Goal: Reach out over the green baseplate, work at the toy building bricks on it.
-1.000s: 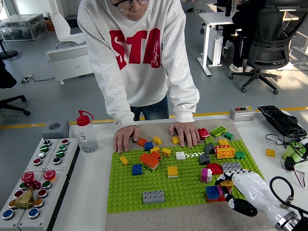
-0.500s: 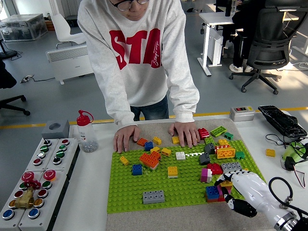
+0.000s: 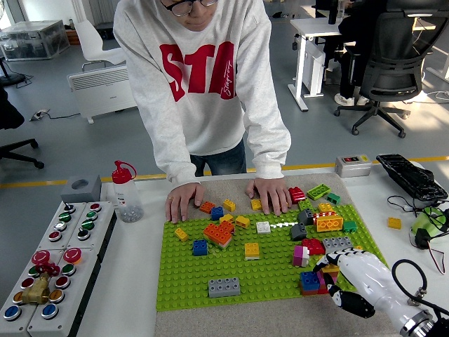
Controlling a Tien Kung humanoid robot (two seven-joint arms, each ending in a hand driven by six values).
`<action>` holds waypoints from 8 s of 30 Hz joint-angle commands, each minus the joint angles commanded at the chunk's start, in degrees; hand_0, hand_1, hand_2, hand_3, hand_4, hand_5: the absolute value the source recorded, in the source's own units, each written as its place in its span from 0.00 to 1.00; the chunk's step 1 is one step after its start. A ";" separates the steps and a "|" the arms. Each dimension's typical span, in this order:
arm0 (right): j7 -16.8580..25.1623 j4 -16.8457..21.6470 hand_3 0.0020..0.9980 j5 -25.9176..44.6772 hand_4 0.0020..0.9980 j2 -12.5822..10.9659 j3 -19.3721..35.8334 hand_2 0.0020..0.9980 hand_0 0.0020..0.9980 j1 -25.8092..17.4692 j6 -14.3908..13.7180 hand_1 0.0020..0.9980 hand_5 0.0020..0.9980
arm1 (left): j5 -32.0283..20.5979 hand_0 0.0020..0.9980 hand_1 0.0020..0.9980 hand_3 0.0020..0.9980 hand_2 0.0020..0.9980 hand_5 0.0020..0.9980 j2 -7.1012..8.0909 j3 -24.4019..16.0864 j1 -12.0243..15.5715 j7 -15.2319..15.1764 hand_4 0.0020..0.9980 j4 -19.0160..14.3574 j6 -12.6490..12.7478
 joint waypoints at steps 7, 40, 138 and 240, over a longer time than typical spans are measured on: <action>0.21 0.64 0.63 -0.22 0.32 -0.12 0.70 0.66 0.72 -0.04 -0.55 0.69 0.13 | -0.24 0.68 0.69 0.62 0.66 1.00 0.04 0.07 -0.06 -0.12 0.36 0.00 0.01; -2.76 -5.90 0.64 0.28 0.32 2.06 7.13 0.65 0.64 4.17 -7.02 0.66 0.12 | -0.82 0.68 0.69 0.62 0.65 1.00 0.21 0.53 -0.81 -0.17 0.36 0.00 -0.28; -12.82 -40.97 0.76 7.55 0.69 30.33 -21.55 0.71 0.86 39.10 12.32 0.74 0.34 | -1.22 0.68 0.69 0.62 0.66 1.00 0.45 1.59 -0.93 0.35 0.36 0.00 -0.80; -8.30 -45.39 0.61 3.46 0.52 29.53 -22.60 0.53 0.55 37.92 7.05 0.50 0.23 | -1.40 0.68 0.69 0.62 0.66 1.00 0.14 2.00 -0.62 0.35 0.36 0.00 -0.77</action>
